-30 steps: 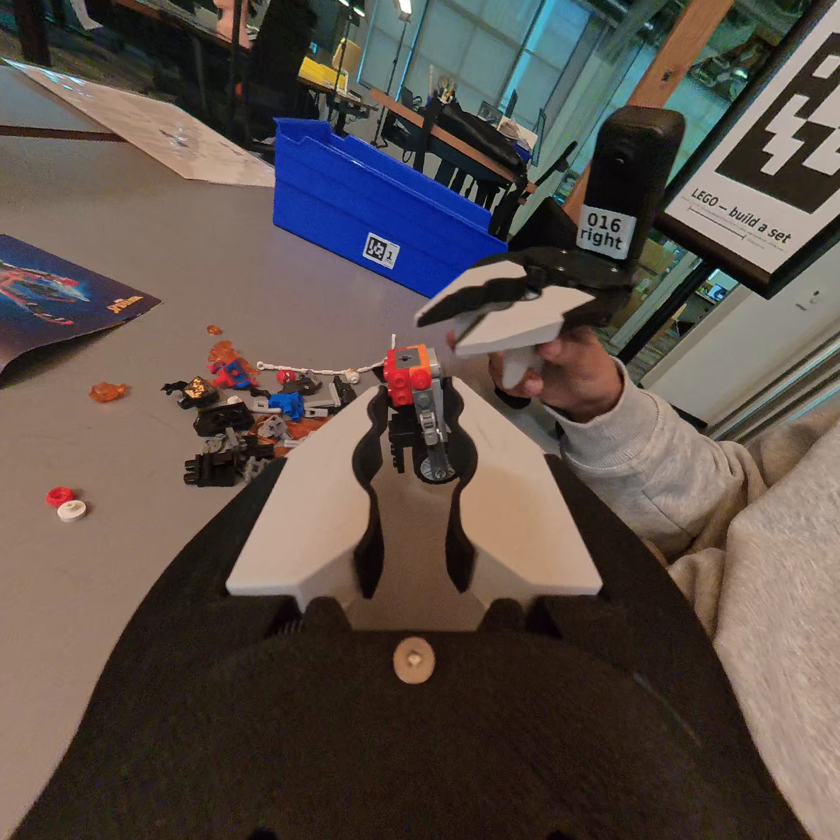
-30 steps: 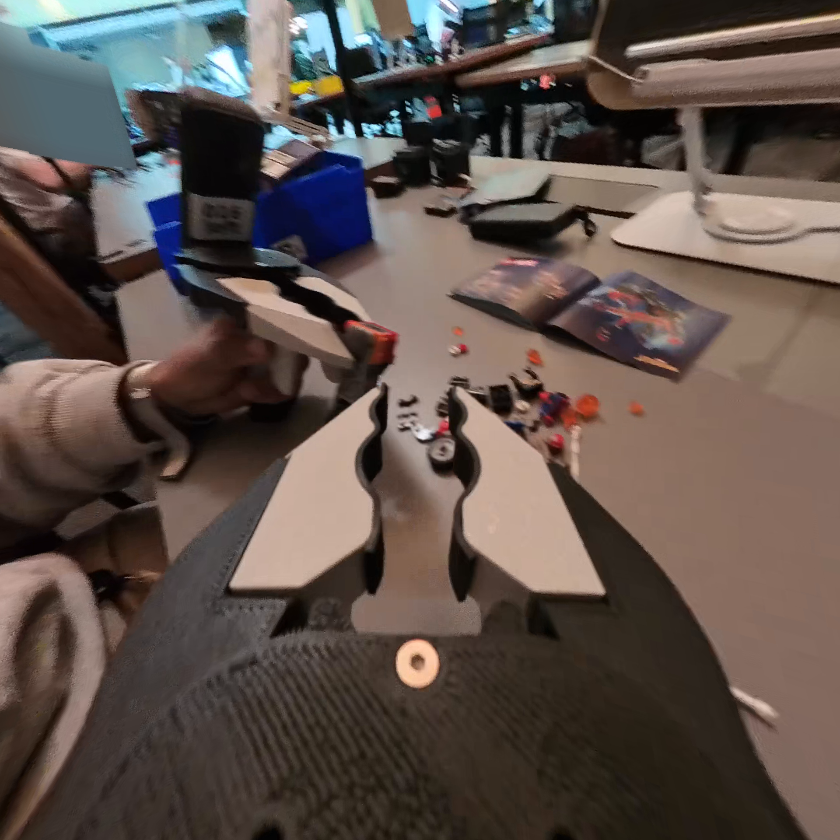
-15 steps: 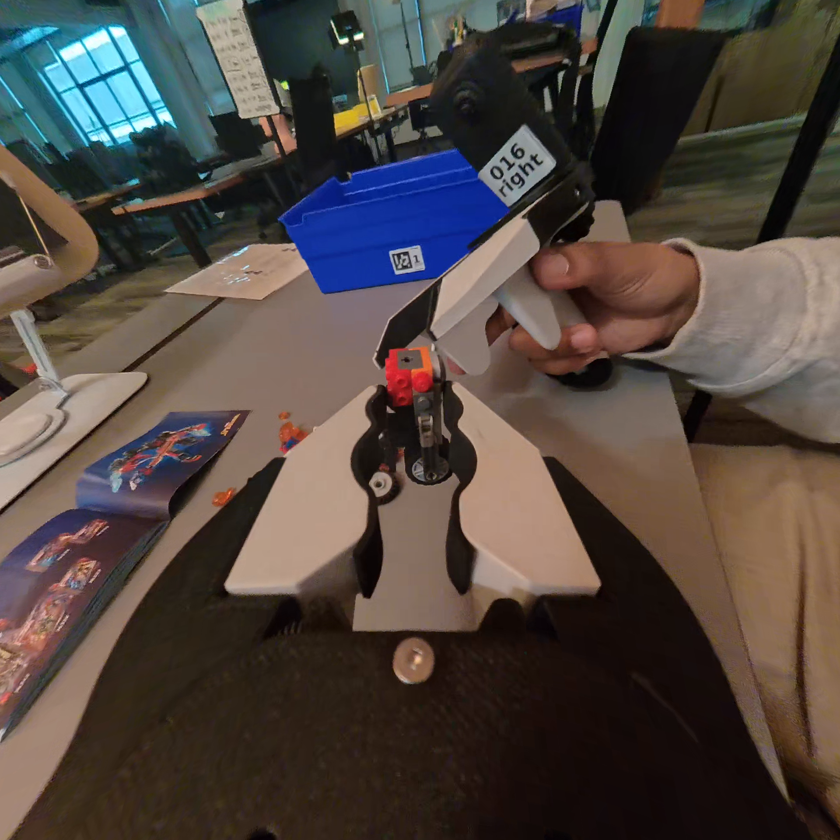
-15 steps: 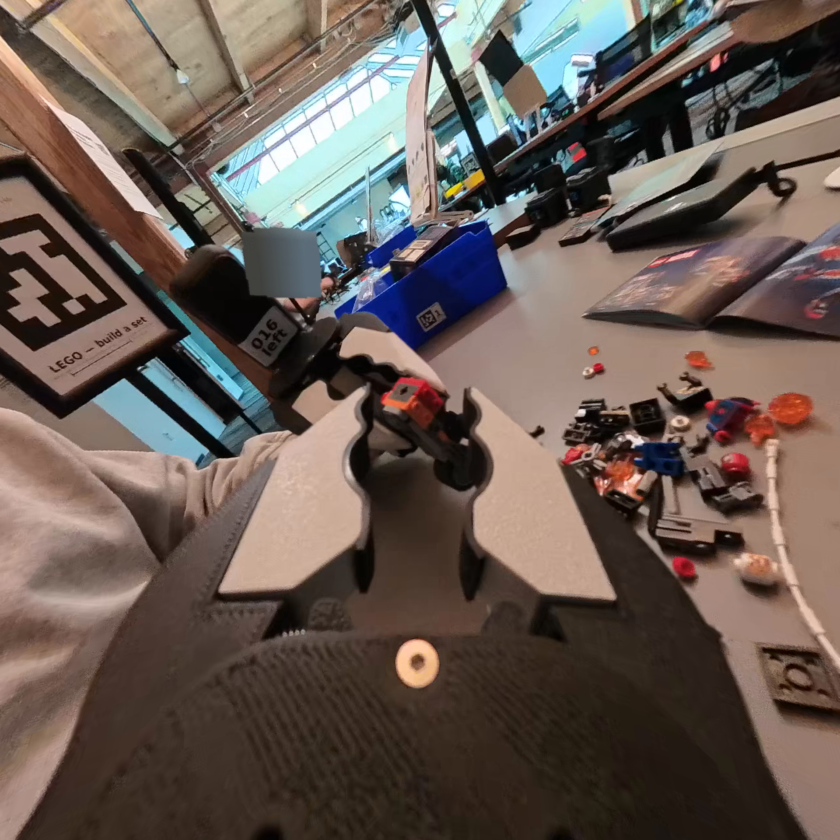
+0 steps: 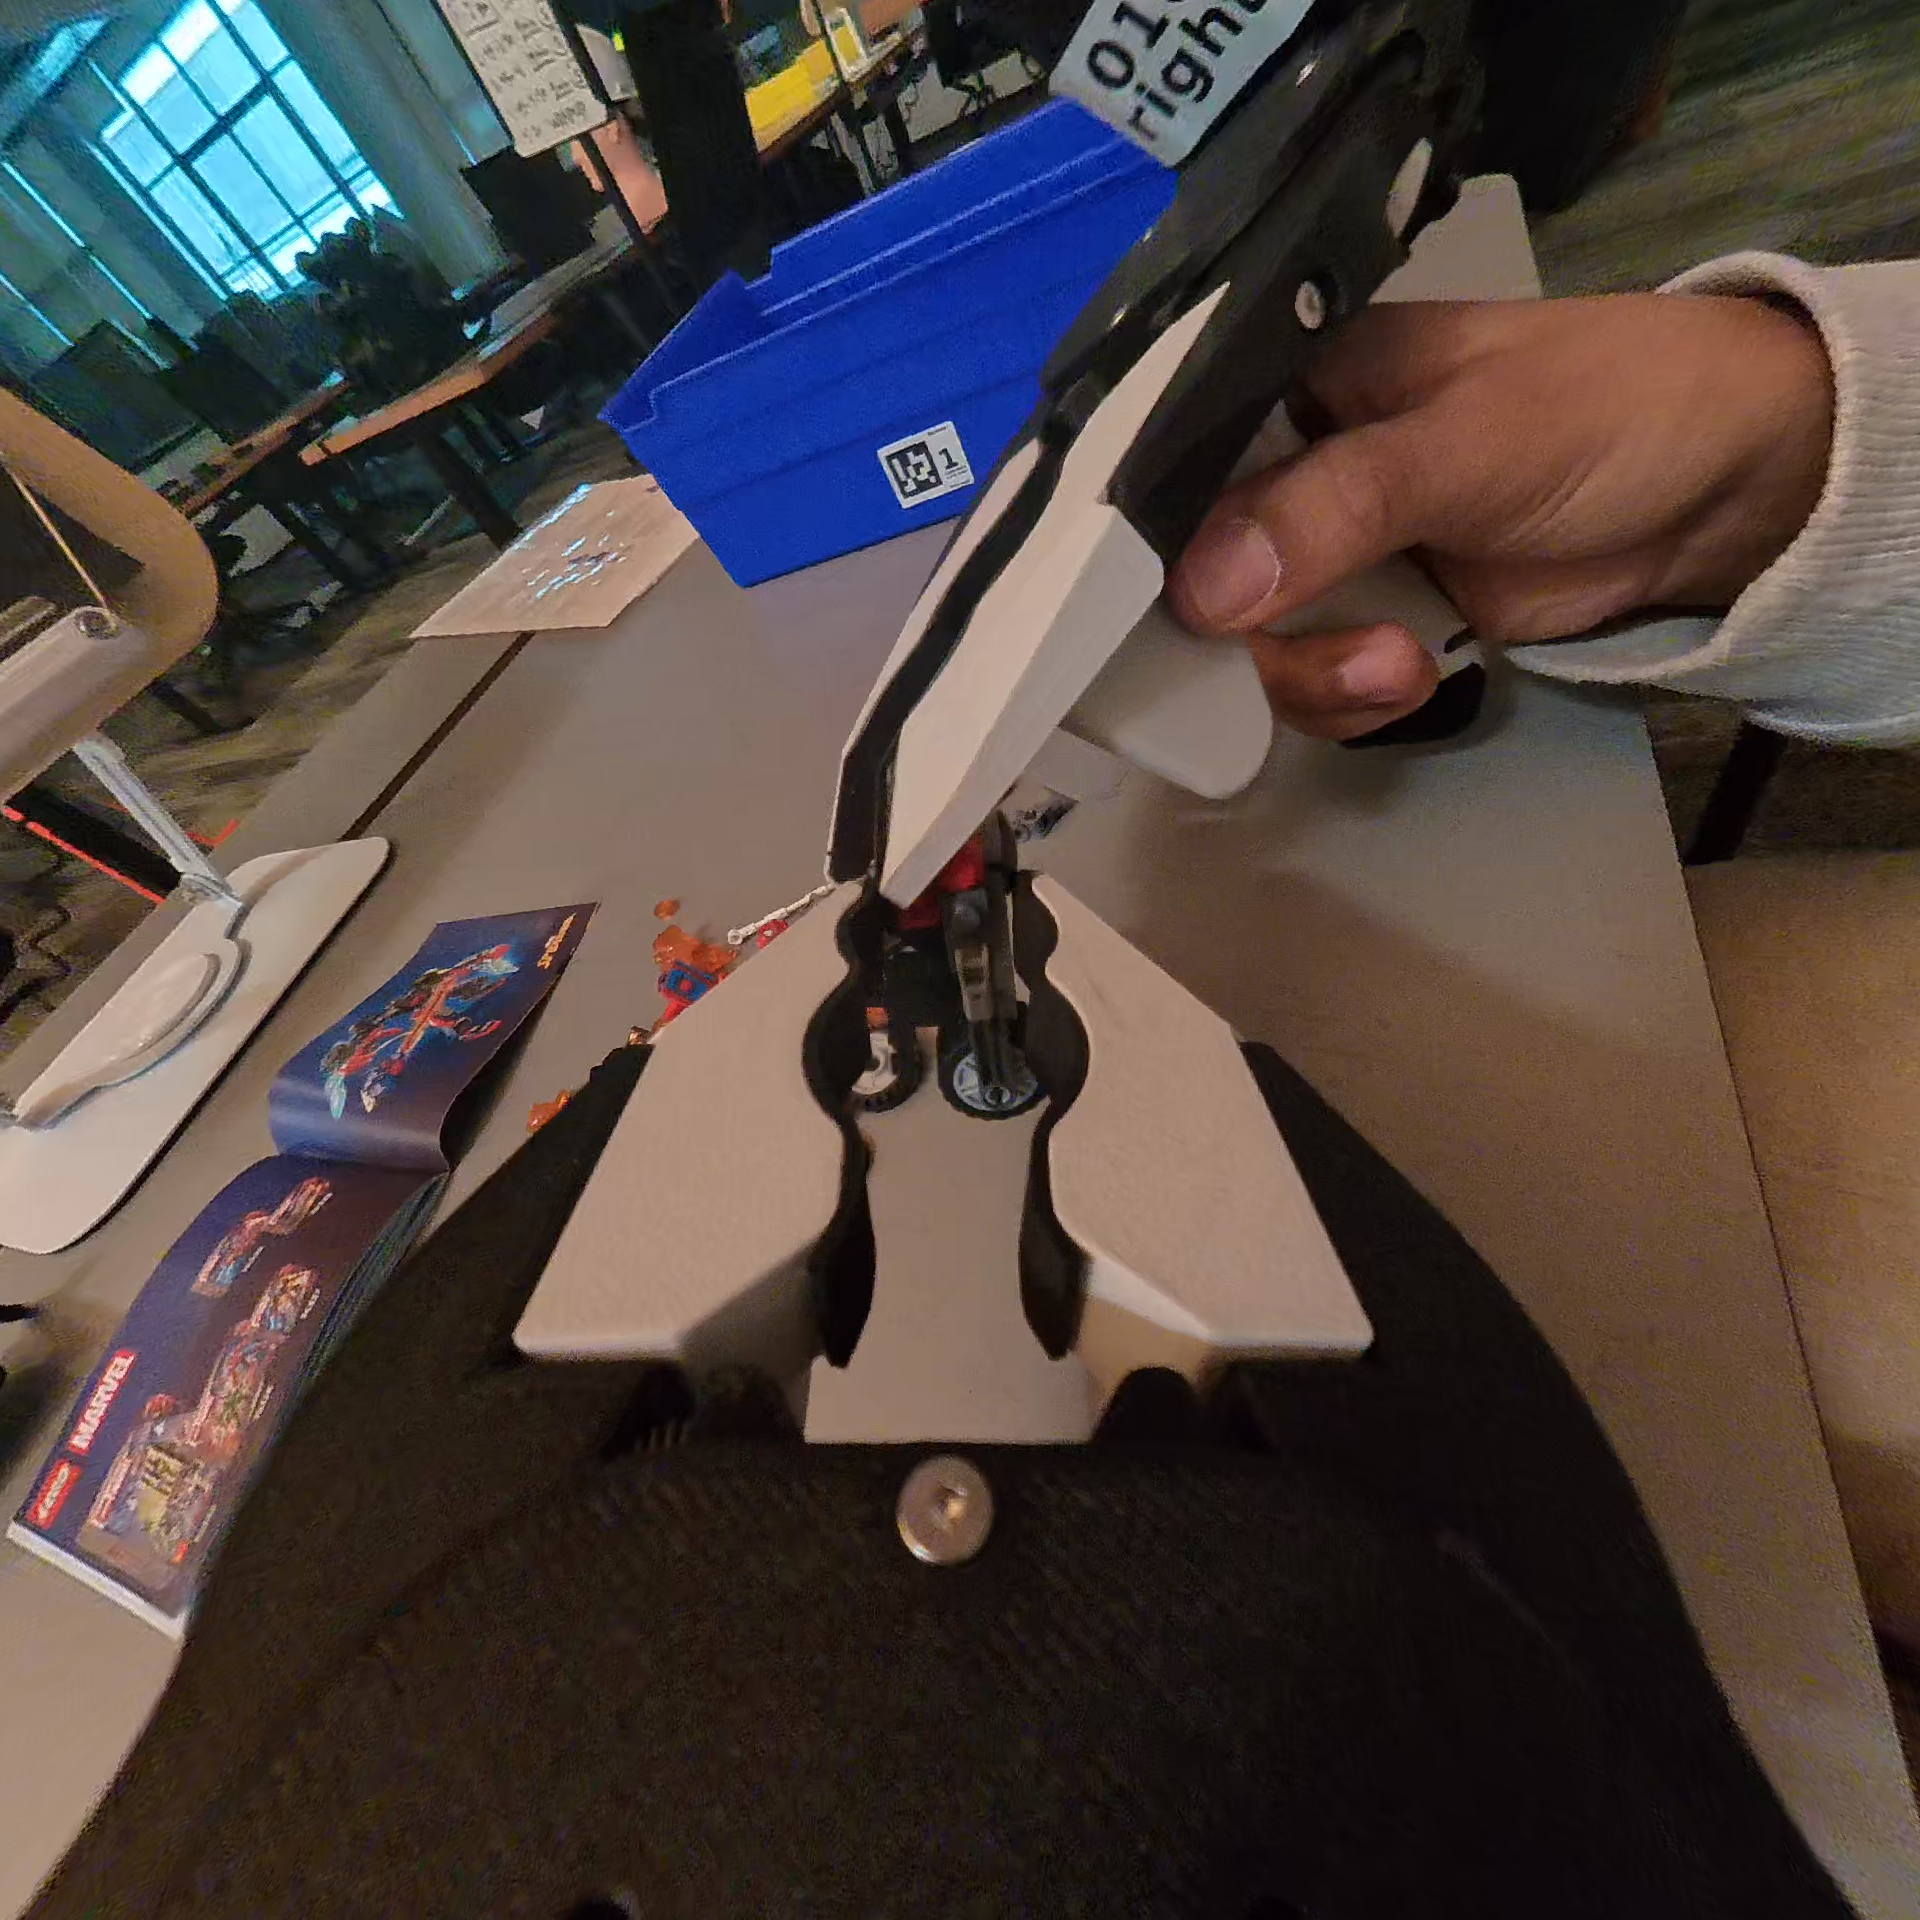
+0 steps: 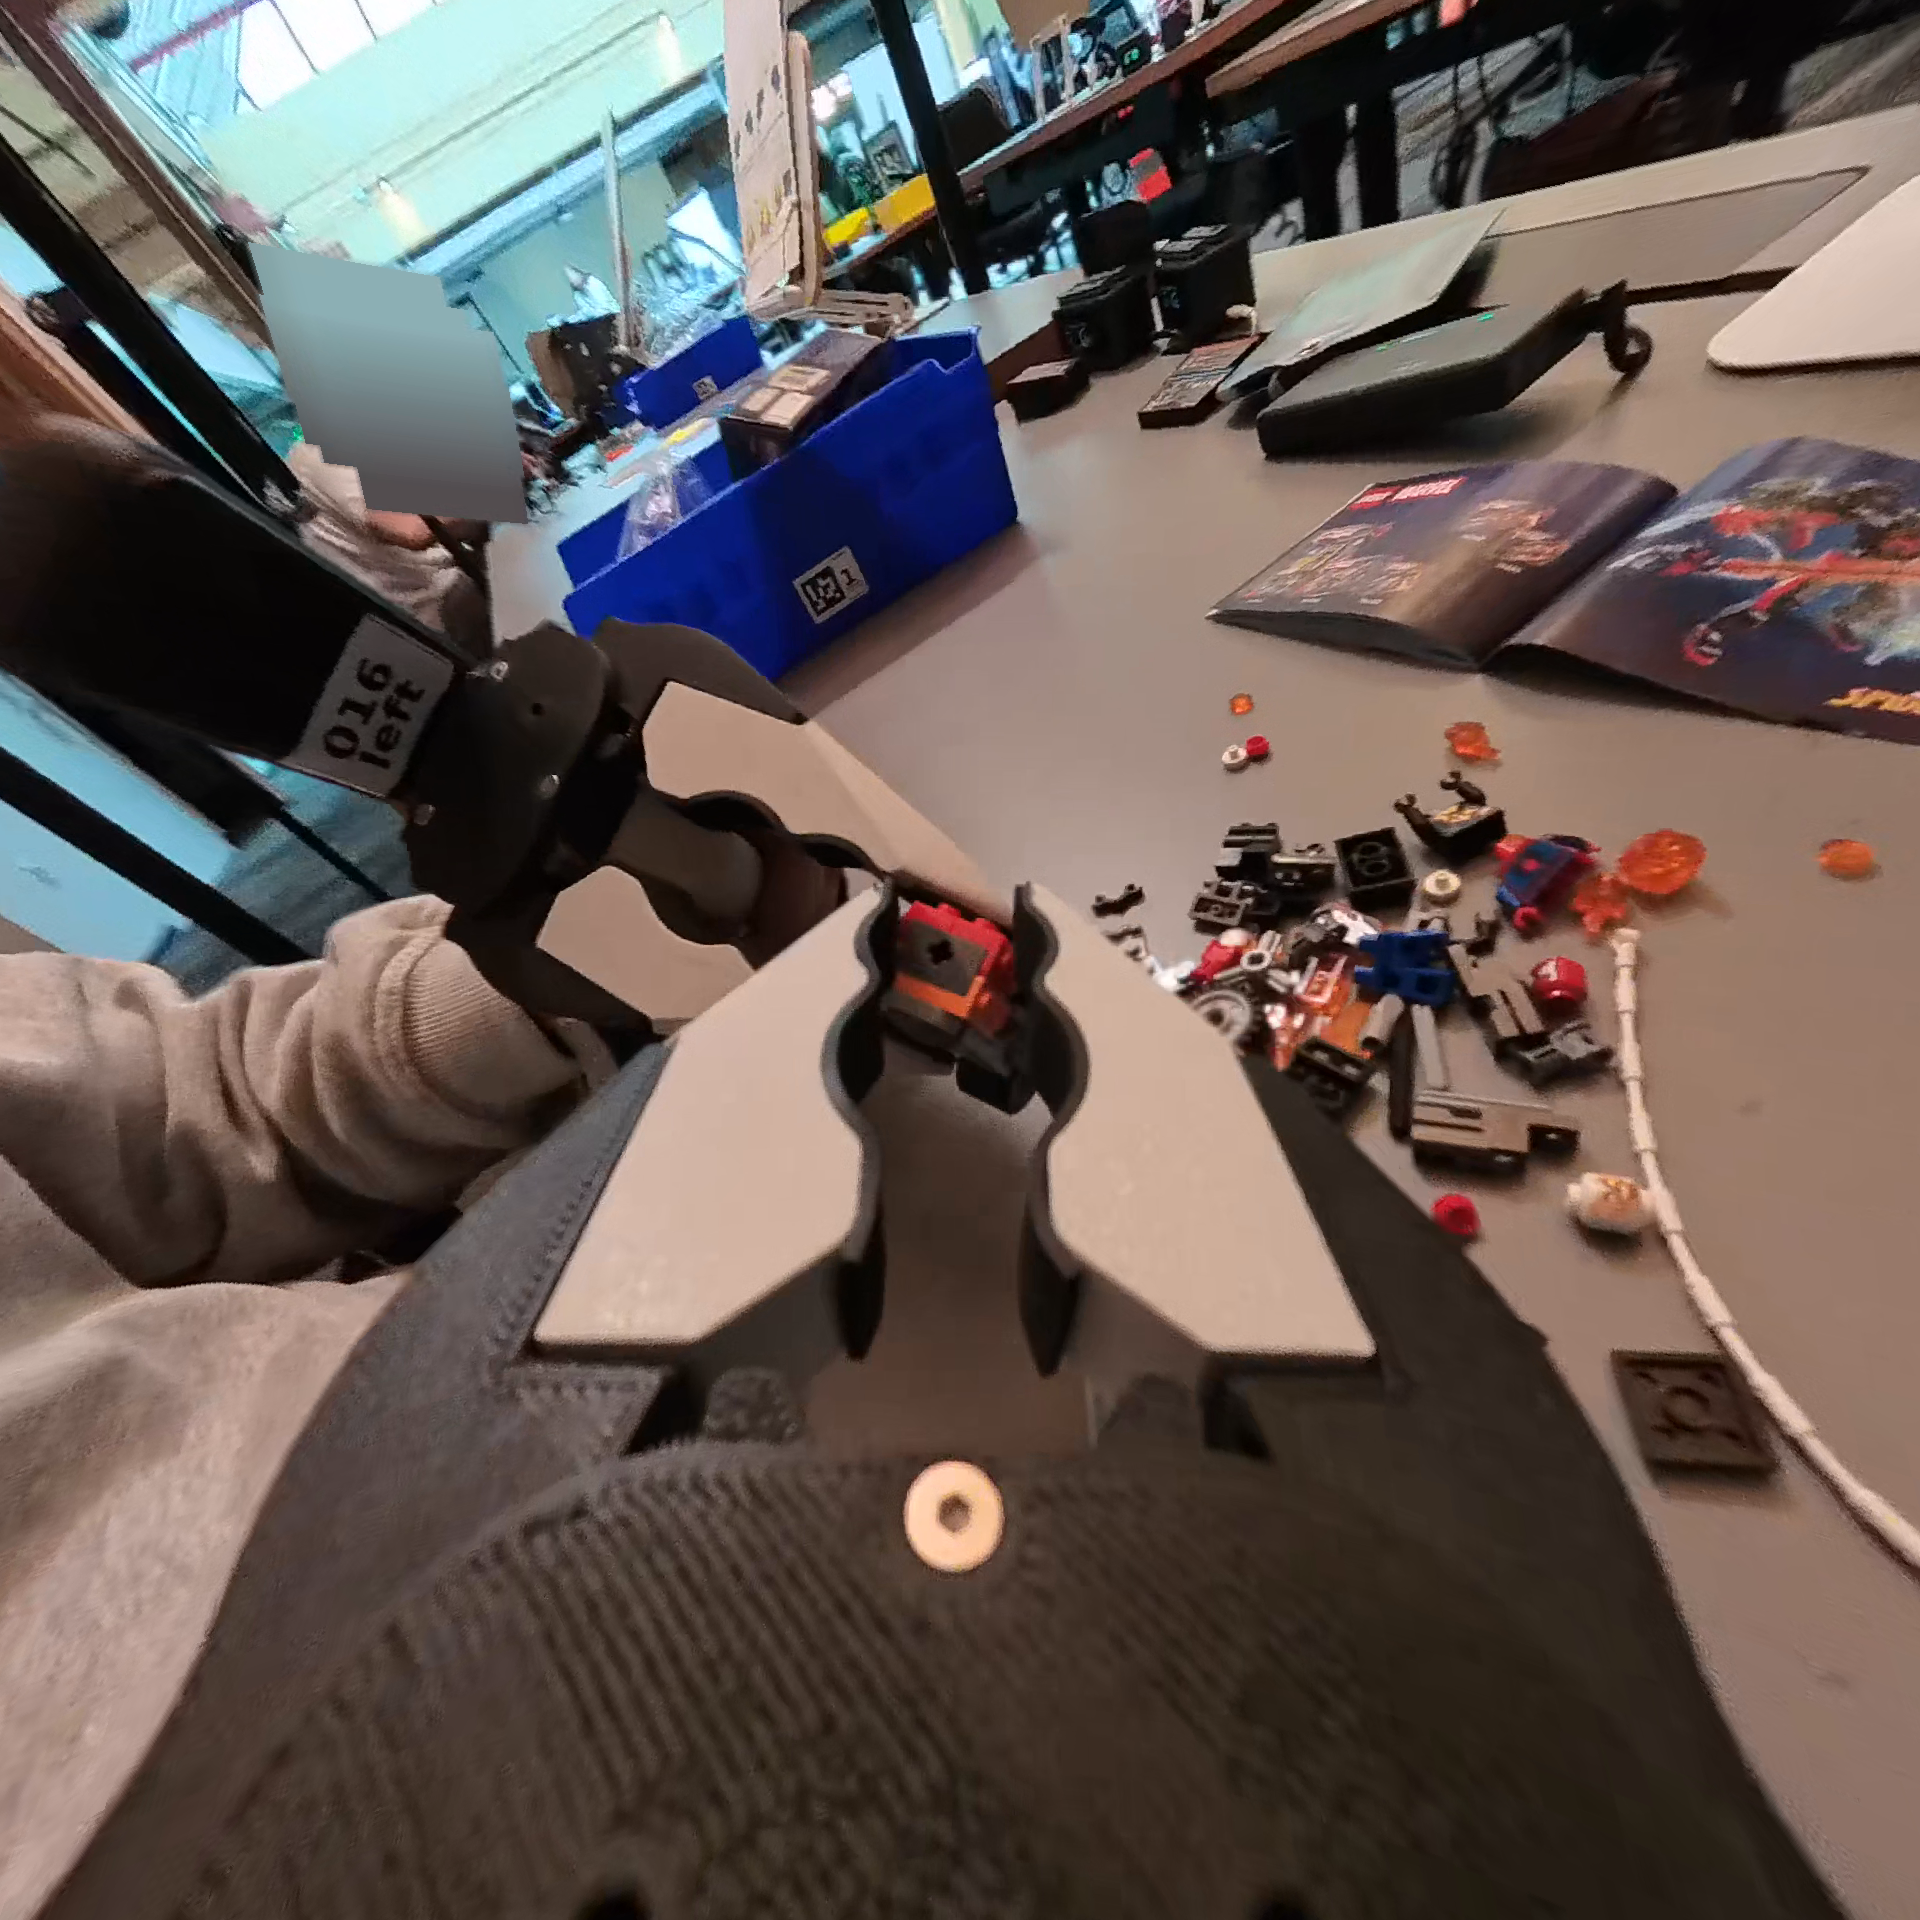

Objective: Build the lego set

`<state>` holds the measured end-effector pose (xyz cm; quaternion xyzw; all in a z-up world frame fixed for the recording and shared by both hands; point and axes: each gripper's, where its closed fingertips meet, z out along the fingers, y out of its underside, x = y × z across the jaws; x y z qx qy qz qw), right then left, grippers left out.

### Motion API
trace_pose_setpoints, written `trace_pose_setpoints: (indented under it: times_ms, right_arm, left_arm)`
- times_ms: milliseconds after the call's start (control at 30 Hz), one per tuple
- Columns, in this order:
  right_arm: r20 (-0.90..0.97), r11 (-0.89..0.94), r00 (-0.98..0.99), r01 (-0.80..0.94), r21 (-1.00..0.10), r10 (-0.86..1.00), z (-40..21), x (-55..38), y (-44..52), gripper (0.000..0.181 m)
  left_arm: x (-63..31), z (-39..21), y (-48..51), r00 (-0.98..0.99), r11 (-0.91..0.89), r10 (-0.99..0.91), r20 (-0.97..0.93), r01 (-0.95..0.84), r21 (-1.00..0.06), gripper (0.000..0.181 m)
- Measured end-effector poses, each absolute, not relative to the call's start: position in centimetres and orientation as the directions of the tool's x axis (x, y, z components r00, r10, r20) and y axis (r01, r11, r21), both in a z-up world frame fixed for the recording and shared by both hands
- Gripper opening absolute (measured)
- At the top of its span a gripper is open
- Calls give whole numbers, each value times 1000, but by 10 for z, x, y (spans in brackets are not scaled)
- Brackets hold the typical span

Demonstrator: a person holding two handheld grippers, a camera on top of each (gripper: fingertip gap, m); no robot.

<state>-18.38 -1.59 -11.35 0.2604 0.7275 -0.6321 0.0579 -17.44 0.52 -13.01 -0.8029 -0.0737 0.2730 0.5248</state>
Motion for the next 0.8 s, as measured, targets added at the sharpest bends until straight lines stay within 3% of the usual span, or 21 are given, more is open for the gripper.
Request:
trace_pose_setpoints:
  times_ms: [33,200,333,433,567,600,700,800]
  right_arm:
    - [-440,45,-850,471,-881,290,-112,-184,-14,19]
    - [-556,-93,-813,548,-831,173,-94,-186,-2,18]
    - [-622,-170,-777,629,-759,-98,-67,-169,6,18]
    - [-595,-176,-741,660,-730,-310,-47,-149,15,18]
    - [-473,-174,-738,610,-773,-482,-26,-118,26,17]
    - [-431,-177,-748,578,-796,-505,-24,-111,26,0]
    - [-405,-215,-781,549,-808,-475,-22,-111,18,0]
    - [-506,-115,-848,525,-843,-156,-66,-148,-5,0]
  left_arm:
    - [-174,-129,6,846,-427,403,-349,-164,-889,23]
    - [-168,-120,7,906,-302,370,-208,-94,-949,48]
    - [-156,-115,12,966,-136,211,148,179,-974,67]
    - [-121,-96,14,806,-77,-197,559,555,-828,72]
    - [-107,-76,9,685,-51,-381,622,656,-753,69]
    - [-102,-71,8,642,-58,-429,635,682,-729,69]
    - [-90,-69,16,555,-105,-497,667,725,-681,67]
    - [-102,-108,41,698,-167,-236,676,656,-736,39]
